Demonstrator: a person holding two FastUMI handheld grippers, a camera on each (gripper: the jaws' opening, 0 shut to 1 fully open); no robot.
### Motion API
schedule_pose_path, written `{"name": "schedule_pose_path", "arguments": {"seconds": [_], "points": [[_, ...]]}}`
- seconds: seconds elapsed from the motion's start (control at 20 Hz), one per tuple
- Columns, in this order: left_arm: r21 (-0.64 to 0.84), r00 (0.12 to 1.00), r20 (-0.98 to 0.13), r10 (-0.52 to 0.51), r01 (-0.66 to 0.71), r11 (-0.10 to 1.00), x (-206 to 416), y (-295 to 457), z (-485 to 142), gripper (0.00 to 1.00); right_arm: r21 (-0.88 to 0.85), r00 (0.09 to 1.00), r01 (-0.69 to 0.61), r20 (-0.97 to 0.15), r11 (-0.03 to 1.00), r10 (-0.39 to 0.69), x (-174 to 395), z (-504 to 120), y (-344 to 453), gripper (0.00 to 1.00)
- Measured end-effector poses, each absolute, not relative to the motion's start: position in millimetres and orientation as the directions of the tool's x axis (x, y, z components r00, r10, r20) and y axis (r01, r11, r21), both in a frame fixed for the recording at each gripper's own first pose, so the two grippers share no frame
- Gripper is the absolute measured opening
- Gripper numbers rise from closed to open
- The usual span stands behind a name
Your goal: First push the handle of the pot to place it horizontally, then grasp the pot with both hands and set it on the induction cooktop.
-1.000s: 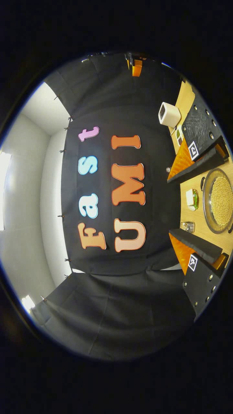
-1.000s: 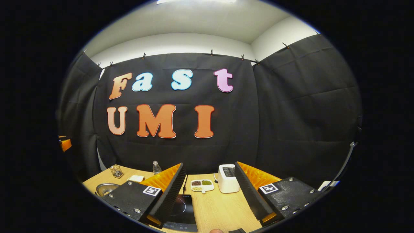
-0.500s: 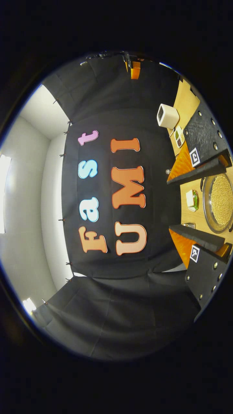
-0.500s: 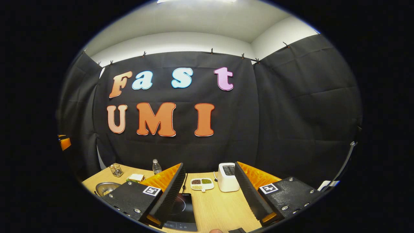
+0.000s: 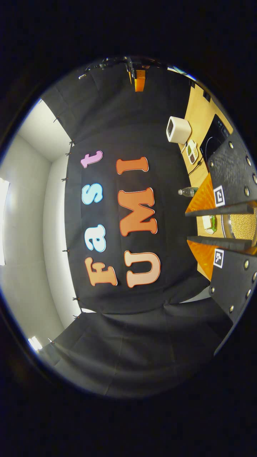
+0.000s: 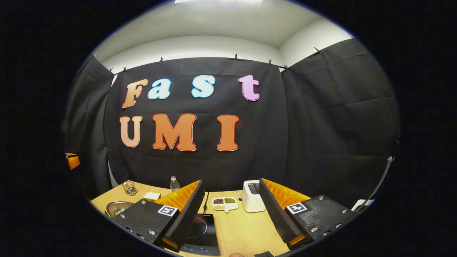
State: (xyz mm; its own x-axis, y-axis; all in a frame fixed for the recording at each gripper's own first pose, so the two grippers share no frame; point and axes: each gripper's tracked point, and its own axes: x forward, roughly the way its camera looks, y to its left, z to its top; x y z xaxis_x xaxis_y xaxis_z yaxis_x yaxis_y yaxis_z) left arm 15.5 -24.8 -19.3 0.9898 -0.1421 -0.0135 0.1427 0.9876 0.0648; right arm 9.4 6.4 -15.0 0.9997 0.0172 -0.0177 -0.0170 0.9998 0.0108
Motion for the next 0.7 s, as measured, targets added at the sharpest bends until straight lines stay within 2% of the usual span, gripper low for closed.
{"name": "schedule_pose_path", "arguments": {"seconds": [0.1, 0.15, 0.3, 0.35, 0.55, 0.6, 0.65, 0.7], "points": [[0.063, 0.987, 0.005, -0.159, 0.158, 0.985, 12.8, -26.7, -16.2, 0.17, 0.009, 1.000, -0.018, -0.021, 1.000, 0.019, 10.5, -16.1, 8.1, 0.95], [0.072, 0.989, 0.010, -0.149, 0.148, 0.986, 11.9, -21.4, -17.4, 0.06, 0.010, 1.000, -0.019, -0.022, 1.000, 0.019, 11.4, -16.5, 9.5, 0.95], [0.080, 0.986, -0.007, -0.164, 0.164, 0.983, 9.7, -24.3, -29.2, 0.05, 0.012, 0.999, -0.021, -0.026, 1.000, 0.021, 12.5, -19.5, 12.9, 0.95], [0.078, 0.986, -0.019, -0.165, 0.166, 0.983, 7.5, -23.2, -33.0, 0.05, 0.014, 0.999, -0.024, -0.026, 1.000, 0.024, 13.4, -19.7, 14.5, 1.00], [0.065, 0.986, -0.059, -0.155, 0.159, 0.985, 1.3, -16.0, -51.9, 0.05, 0.008, 0.999, -0.035, -0.029, 0.999, 0.035, 16.2, -22.7, 22.9, 1.00], [0.067, 0.986, -0.068, -0.149, 0.154, 0.986, -0.4, -13.5, -57.4, 0.05, 0.007, 0.999, -0.038, -0.031, 0.999, 0.039, 17.3, -23.1, 25.5, 0.95], [0.069, 0.986, -0.075, -0.148, 0.154, 0.986, -5.3, -12.0, -62.6, 0.05, 0.007, 0.999, -0.043, -0.033, 0.999, 0.043, 17.7, -24.2, 27.8, 1.00], [0.070, 0.986, -0.084, -0.145, 0.151, 0.986, -9.4, -10.6, -68.6, 0.05, 0.009, 0.998, -0.046, -0.034, 0.999, 0.046, 17.8, -24.1, 29.5, 0.95]]}}
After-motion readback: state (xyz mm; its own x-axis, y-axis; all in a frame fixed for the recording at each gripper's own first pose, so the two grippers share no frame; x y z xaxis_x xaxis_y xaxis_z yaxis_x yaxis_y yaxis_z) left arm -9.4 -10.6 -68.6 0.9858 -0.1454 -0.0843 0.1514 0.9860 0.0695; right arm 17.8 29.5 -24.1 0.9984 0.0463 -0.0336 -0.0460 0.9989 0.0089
